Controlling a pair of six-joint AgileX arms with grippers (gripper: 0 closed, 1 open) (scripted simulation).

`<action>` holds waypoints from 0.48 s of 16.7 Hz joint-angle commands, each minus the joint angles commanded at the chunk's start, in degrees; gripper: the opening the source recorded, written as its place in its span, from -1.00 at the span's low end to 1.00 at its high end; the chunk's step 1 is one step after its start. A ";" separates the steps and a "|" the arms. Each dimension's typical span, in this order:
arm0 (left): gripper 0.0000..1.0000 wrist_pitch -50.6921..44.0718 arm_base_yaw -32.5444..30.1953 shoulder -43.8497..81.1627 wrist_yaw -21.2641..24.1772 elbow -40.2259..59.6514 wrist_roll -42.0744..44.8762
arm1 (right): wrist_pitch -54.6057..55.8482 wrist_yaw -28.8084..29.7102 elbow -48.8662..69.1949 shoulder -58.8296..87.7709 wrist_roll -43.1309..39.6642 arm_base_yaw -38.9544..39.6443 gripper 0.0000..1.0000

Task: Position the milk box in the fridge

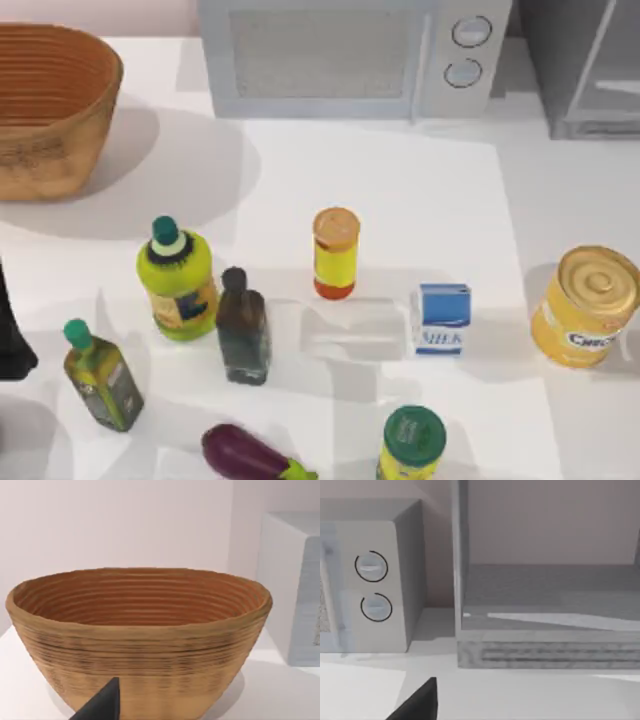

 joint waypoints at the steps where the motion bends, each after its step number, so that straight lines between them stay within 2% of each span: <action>1: 1.00 0.00 0.00 0.00 0.00 0.00 0.00 | 0.00 0.00 0.00 0.00 0.00 0.00 1.00; 4: 1.00 0.00 0.00 0.00 0.00 0.00 0.00 | 0.25 0.32 1.34 1.90 1.78 1.80 1.00; 8: 1.00 0.00 0.00 0.00 0.00 0.00 0.00 | 1.60 2.73 7.97 12.88 10.22 11.55 1.00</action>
